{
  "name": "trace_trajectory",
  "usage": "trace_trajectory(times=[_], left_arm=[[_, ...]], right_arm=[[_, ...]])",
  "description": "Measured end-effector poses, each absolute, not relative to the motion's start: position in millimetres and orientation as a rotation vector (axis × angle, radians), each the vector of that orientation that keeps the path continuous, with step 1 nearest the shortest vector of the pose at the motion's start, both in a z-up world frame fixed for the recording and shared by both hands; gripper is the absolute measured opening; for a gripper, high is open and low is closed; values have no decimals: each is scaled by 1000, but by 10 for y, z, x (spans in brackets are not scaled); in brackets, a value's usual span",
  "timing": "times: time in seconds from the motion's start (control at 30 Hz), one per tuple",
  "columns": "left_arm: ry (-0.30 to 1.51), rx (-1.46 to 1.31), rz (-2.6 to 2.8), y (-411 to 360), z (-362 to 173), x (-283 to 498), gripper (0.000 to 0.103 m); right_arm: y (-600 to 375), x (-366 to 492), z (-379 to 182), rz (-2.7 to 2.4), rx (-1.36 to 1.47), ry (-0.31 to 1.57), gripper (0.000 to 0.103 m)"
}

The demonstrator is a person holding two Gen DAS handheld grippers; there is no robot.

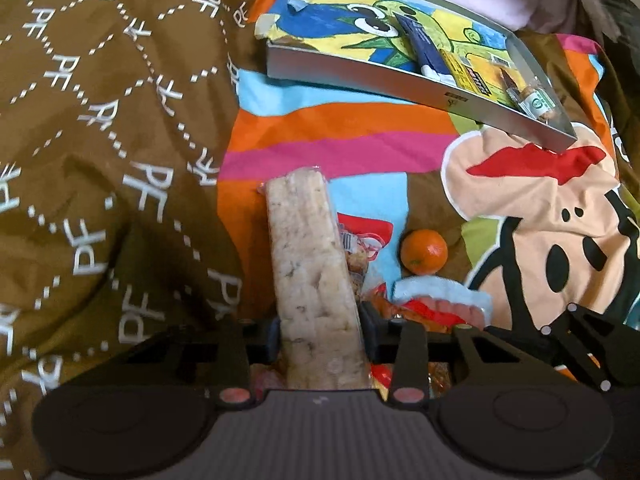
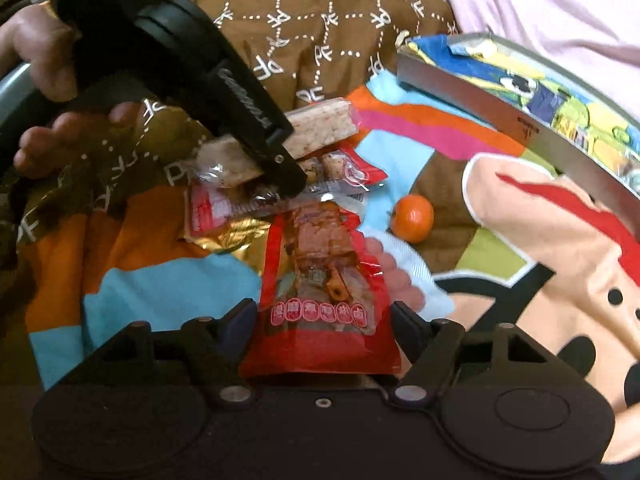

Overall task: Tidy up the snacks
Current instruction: 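Grasp the white rice cracker bar with the left tool while the right tool grasps the red meat snack pack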

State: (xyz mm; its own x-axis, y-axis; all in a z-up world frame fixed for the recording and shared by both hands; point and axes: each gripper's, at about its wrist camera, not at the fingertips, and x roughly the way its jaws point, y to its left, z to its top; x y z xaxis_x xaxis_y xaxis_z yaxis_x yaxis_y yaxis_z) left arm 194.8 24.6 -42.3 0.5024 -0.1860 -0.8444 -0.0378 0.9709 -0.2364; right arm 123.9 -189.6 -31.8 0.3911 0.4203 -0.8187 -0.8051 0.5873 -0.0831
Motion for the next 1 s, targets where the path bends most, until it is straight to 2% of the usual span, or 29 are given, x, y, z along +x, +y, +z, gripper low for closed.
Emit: trace_trajectory(times=[0.2,0.57,0.77,1.0], left_arm=[[1065,-206,-111,171,-353,1746,40],[1052,-247,-110,237,-427,1764,40],[1033,-289,-108,291,-511,1803,40],[1024,-286,-87,269,-516,1810,39]], right_arm=[[-1936,1127,-234,859,-547,862,82],[-1870,1279,-353,826,-439,757,80],[-1850,1358,-399,822,-401,770,76],[-1785,1271,-409,795,-453,758,57]])
